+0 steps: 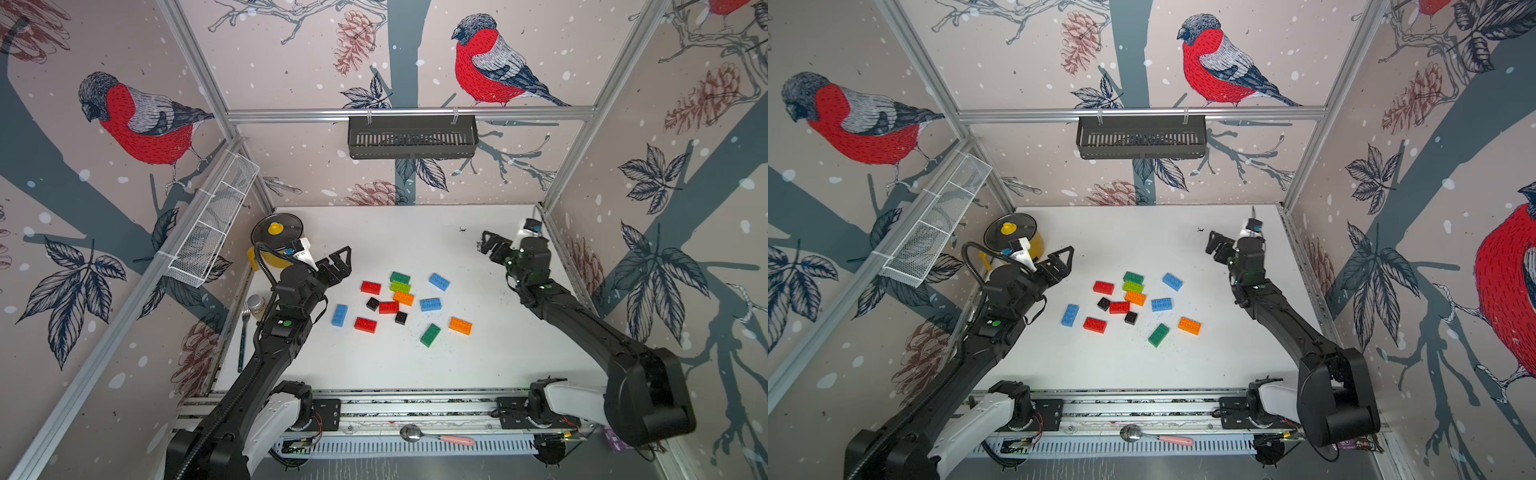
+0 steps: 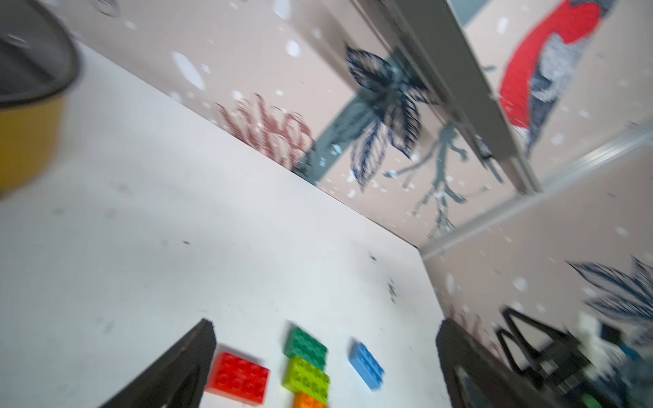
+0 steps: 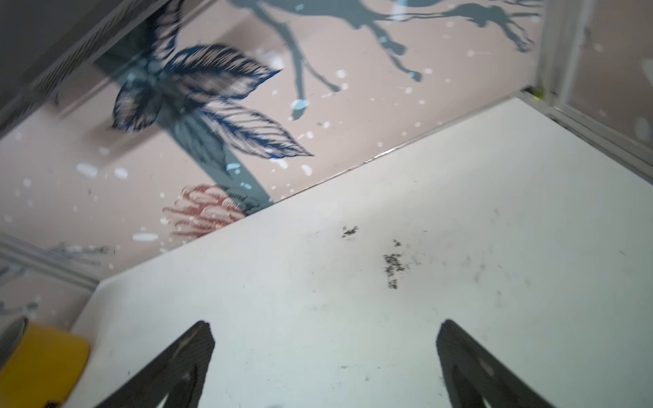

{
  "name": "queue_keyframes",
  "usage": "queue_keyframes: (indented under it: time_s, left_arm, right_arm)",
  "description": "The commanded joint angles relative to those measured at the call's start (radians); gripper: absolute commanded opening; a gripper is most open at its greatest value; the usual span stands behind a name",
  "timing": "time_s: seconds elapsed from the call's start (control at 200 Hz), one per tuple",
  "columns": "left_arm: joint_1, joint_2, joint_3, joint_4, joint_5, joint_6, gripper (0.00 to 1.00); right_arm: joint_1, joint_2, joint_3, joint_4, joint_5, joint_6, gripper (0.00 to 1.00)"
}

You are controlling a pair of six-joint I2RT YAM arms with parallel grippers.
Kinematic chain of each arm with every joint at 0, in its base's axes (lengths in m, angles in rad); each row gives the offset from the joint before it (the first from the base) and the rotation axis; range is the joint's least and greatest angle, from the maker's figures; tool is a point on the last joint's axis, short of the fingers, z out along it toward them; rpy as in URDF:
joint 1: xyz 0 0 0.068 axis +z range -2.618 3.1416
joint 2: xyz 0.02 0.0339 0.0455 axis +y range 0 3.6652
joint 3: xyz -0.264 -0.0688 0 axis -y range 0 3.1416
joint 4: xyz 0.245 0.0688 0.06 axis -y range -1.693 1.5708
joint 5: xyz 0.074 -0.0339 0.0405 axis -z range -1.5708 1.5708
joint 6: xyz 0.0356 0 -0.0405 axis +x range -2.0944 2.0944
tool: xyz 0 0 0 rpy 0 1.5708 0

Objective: Assemble a small pinwheel with lego
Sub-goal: Pick up the lego brick from the center of the board.

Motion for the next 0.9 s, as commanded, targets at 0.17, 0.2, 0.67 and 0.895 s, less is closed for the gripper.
queue_keyframes:
  time_s: [0.17,0.2,0.67,0.895]
  left_arm:
    - [-0.199,-0.086,-0.037,-0.060,0.192,0.054,0.98]
    - [-0.206,-0.090,-0.042,-0.062,0.186,0.056,0.98]
    - [-0.211,-0.064,-0.074,-0.053,0.146,0.060,0.98]
    - [-0.210,-0.075,-0.083,-0.053,0.121,0.058,0.98]
  right_arm:
    - [0.224,0.268,0.140,-0.288,0.110,-0.279,1.00]
    - [0.224,0.299,0.153,-0.292,0.097,-0.282,1.00]
    - [0.249,0.550,0.316,-0.434,-0.040,-0.336,0.91]
    - [0.232,0.564,0.314,-0.462,-0.063,-0.326,0.81]
